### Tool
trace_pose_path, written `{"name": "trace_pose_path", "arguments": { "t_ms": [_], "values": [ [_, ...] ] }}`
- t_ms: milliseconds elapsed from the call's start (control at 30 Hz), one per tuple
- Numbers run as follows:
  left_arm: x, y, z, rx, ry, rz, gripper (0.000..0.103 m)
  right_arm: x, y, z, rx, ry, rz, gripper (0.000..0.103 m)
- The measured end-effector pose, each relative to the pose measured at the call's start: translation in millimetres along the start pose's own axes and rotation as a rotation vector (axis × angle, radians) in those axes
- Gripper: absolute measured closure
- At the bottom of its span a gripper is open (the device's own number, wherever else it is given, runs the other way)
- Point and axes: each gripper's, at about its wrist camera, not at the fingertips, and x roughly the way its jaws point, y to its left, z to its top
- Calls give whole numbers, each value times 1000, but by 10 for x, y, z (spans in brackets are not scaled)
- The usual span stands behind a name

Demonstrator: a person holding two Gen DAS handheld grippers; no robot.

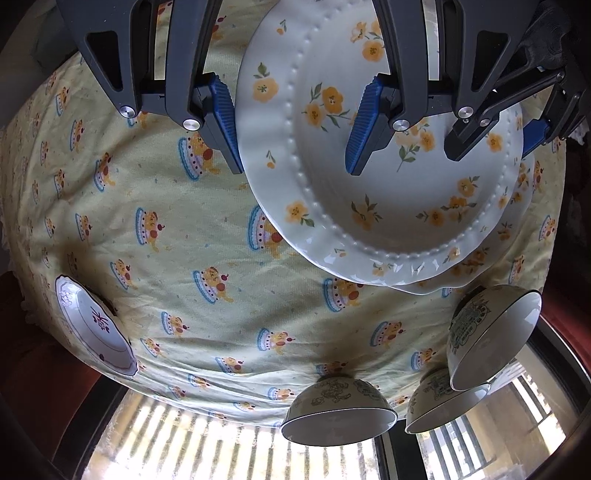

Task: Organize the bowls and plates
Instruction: 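Lower the deep plate onto the flat floral plate with both grippers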

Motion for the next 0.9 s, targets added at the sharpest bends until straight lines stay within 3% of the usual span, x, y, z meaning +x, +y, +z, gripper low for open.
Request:
{"name": "trace_pose_path", "arguments": {
  "t_ms": [300, 433, 667, 767, 900],
  "values": [
    [34, -94, 21, 2, -7, 100, 26, 19, 17, -19, -29, -3, -5, 47],
    [12, -221, 30, 59, -58, 254, 23, 9, 26, -37, -33, -15, 8, 48],
    [-2, -107, 40, 41, 28, 135, 22, -67, -28, -45, -22, -18, 28, 48],
    [-28, -72, -9, 75, 47, 124, 21, -79, -41, -64, -11, -2, 33, 63],
    [-104, -22, -89, 93, 55, 104, 21, -48, 39, -80, -49, 8, -2, 65]
  ]
}}
